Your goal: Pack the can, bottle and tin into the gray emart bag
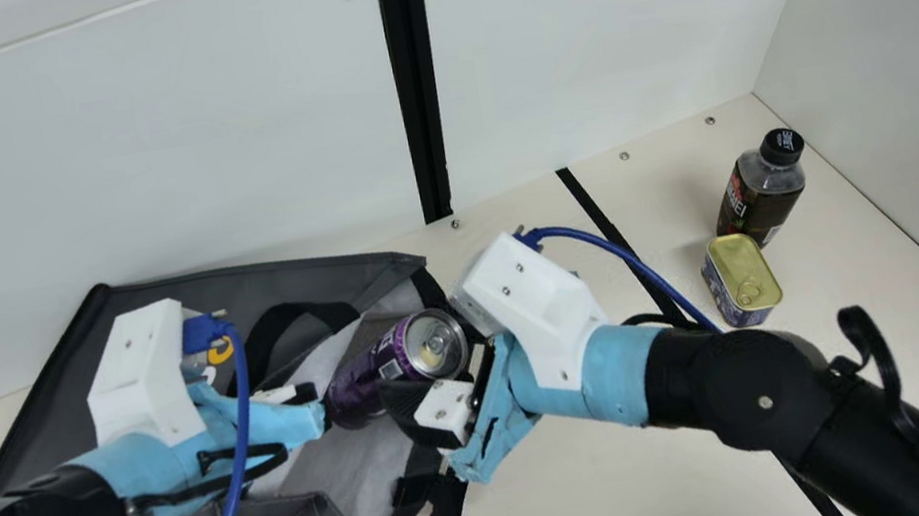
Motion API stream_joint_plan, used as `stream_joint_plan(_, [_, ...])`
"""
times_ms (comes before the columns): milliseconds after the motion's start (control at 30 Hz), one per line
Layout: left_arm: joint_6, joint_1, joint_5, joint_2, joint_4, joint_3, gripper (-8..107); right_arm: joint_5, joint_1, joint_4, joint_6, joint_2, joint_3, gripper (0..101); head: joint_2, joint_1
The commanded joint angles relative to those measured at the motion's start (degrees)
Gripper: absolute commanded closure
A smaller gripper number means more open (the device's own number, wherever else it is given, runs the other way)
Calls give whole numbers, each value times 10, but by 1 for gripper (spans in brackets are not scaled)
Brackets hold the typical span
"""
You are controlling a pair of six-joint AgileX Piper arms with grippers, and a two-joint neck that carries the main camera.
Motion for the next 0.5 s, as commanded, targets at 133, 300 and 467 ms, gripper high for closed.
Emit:
stream_joint_plan(133, [0,0,0,0,0,0,89,-17,5,58,-50,26,0,101,-1,-13])
stream_joint_plan(300, [0,0,0,0,0,0,89,-19,2,107,-98,50,-1,101,-1,-13])
stream_joint_plan(467, [0,0,0,0,0,0,89,-16,-4,156,-146,73,-4,101,-1,-13])
